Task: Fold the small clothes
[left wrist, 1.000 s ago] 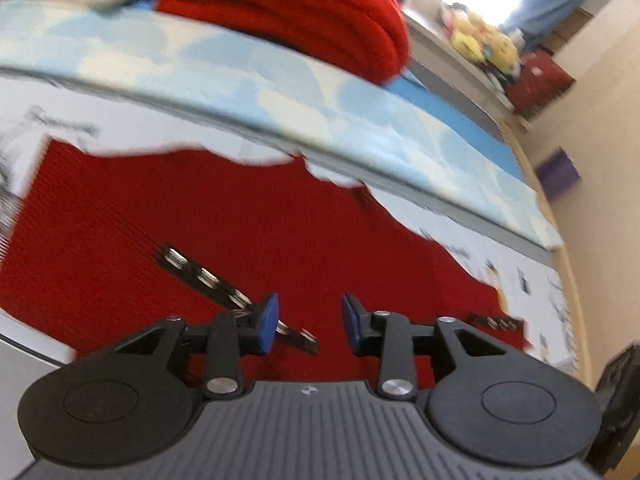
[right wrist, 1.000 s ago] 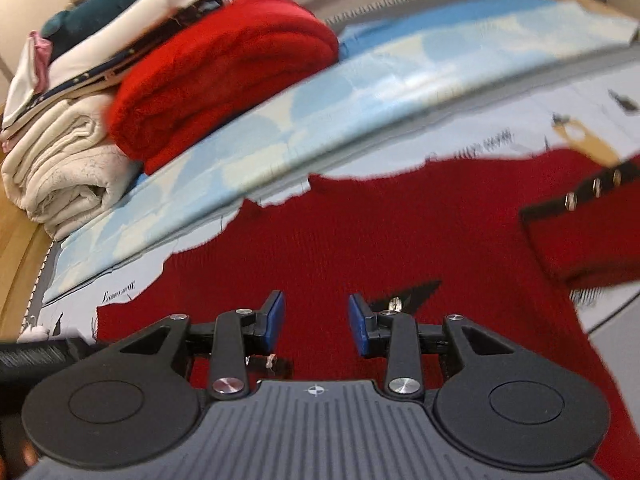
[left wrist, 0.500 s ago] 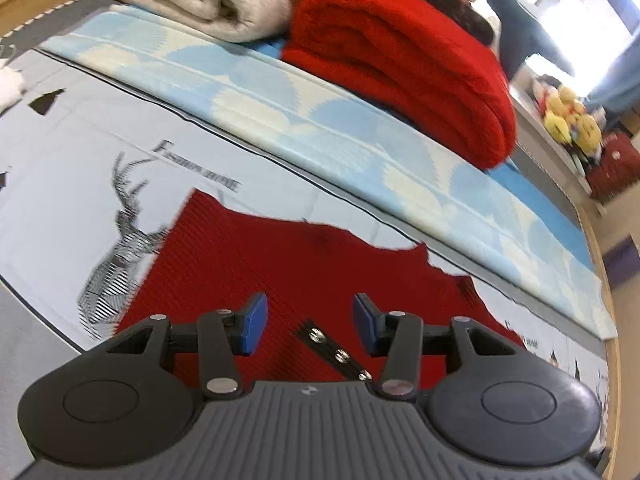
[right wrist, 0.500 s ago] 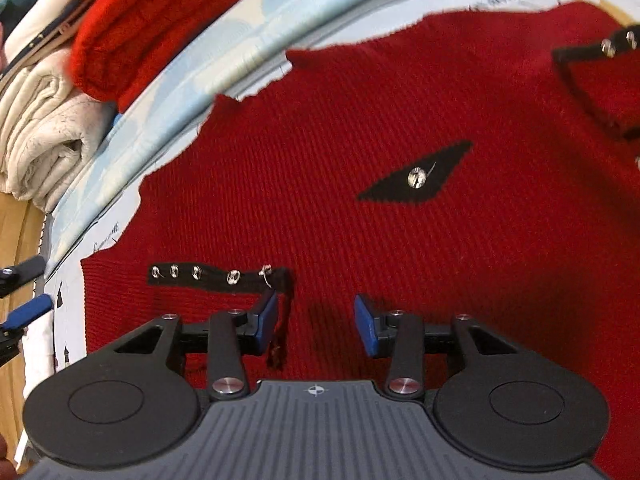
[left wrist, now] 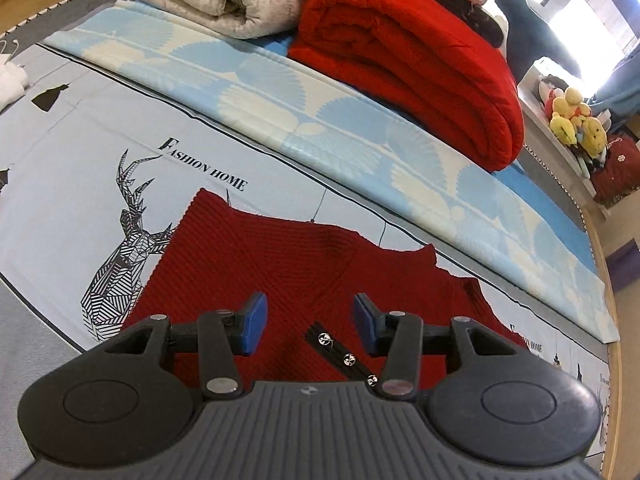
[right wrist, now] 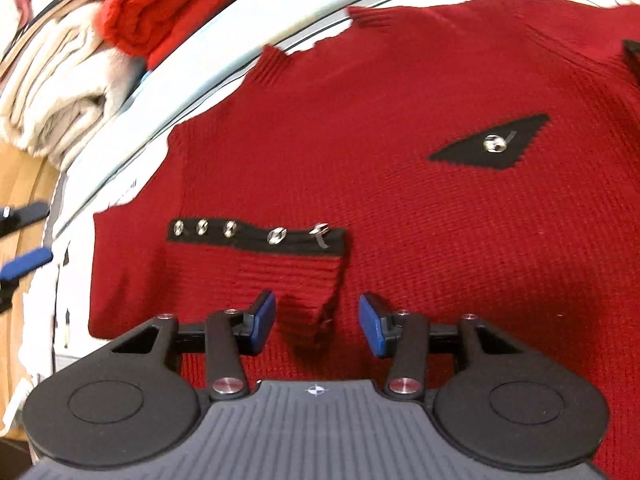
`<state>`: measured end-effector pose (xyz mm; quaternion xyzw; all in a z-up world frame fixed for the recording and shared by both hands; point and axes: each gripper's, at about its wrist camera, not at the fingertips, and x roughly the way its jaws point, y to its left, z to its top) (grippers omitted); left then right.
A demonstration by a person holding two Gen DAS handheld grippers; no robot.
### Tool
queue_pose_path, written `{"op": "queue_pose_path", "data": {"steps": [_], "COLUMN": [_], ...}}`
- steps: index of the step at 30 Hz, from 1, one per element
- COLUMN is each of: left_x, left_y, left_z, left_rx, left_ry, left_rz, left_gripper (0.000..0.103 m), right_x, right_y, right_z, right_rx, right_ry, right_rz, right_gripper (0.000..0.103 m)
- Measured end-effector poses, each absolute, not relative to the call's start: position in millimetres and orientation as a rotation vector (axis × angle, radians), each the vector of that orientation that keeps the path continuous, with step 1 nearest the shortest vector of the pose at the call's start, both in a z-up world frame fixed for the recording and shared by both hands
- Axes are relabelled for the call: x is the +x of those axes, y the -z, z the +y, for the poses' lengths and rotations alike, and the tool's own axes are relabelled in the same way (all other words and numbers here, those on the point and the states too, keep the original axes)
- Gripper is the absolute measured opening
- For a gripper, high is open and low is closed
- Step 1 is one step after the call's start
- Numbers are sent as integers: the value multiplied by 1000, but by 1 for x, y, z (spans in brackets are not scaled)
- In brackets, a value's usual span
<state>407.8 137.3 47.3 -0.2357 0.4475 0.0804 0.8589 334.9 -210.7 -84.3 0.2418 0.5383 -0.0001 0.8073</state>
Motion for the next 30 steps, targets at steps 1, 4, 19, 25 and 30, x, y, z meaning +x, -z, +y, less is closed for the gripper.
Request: {"op": "queue_pose_path", "data": {"steps": [1,4,19,25,30], "left_x": [408,407,406,404,407], "left_y": [-47,-48,-52,-52,-48], "left_z": [137,138,150,163,158], "left_rx": [-494,-497,-518,-531,-518], "left_ry": [-168,-172,-194,-234,-222], "left_rz": [939,937,917,907,926], "left_gripper": [52,52,53,53,52], "right_x": [335,336,353,366,367], "right_y": [85,85,-19,-13,7], "right_z": [-208,-201,-247,-333,-365], "right_rx": [509,467,335,330,420], "right_ry": [-14,-32,35,372,489], "right_rz": [1151,1150,778,819,887], "right_gripper": [50,35,6,6,7]}}
